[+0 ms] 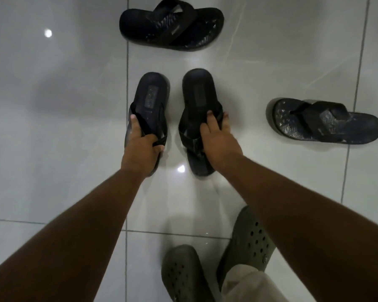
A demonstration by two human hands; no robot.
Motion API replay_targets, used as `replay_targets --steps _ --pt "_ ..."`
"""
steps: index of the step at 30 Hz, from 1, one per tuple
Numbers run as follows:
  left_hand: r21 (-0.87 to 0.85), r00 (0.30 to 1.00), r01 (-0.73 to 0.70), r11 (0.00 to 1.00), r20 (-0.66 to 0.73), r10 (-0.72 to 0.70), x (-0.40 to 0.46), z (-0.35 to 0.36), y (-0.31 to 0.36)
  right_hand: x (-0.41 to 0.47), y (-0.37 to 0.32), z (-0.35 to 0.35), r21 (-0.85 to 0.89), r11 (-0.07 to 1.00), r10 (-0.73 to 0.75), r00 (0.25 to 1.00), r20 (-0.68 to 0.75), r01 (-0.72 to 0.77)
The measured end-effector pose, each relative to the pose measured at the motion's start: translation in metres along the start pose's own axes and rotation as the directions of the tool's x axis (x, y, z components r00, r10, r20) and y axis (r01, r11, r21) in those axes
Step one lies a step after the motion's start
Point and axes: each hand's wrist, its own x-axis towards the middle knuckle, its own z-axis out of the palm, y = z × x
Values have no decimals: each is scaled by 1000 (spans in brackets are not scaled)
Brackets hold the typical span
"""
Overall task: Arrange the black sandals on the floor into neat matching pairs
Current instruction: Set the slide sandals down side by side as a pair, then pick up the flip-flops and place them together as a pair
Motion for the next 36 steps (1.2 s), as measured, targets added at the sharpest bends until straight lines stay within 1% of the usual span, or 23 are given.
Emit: replay_targets --steps 3,9,11,12,14,16,18,19,21,22,23,24,25,27,29,31,33,34,35,36 --pt "-28 1000 12 1000 18 -11 -14 7 -7 -9 -28 20 -37 999 6 1000 17 -5" --pt "-154 999 21 988 -34 -27 -25 9 -27 -16 -51 38 -45 999 -14 997 73 18" --pt "-121 999 -9 993 -52 2 -26 3 -26 -19 -47 31 -25 999 -45 994 98 47" --pt "-81 998 -18 997 -55 13 -27 -2 -24 -20 -40 22 -16 999 -50 995 87 51" --pt "-1 996 -8 1000 -85 8 -25 -18 -13 -26 -17 0 -25 1000 -9 1000 -10 9" --pt "39 988 -29 999 -150 35 -13 -38 8 -33 18 -25 -65 992 95 986 -135 -104" --pt "52 980 -70 996 -182 78 9 -58 40 -41 62 -47 -66 947 294 931 -217 -315" --pt "60 977 -82 995 -193 92 23 -66 59 -45 84 -56 -36 899 419 880 -223 -437" --pt "50 974 -105 993 -194 113 60 -80 97 -50 125 -67 95 758 651 743 -152 -645" --pt "34 976 -125 992 -177 129 83 -86 115 -51 144 -69 177 680 731 677 -87 -711" --pt "18 976 -141 990 -164 143 105 -92 132 -50 160 -70 247 616 774 633 -12 -748" --pt "4 975 -151 988 -162 150 127 -99 145 -48 173 -69 301 583 781 623 46 -754" --pt "-15 975 -149 989 -171 145 146 -107 151 -45 181 -66 337 584 765 639 78 -739" --pt "-104 980 -126 986 -166 108 172 -113 155 -33 192 -59 372 607 736 673 71 -702" --pt "-174 986 -132 976 -125 111 179 -103 152 -22 194 -52 384 612 740 672 29 -691" --pt "-294 985 -148 944 -126 116 177 -87 154 -18 194 -49 388 622 736 677 6 -680" --pt "-421 984 -149 895 -149 94 171 -75 165 -21 201 -47 333 692 687 726 -30 -641" --pt "-427 985 -138 893 -151 80 168 -69 173 -25 207 -47 271 746 644 763 -61 -608" --pt "-367 984 -142 919 -153 91 164 -63 179 -30 214 -48 193 804 586 805 -94 -563" --pt "-244 979 -174 954 -148 141 157 -55 186 -35 222 -51 99 855 519 847 -118 -510"
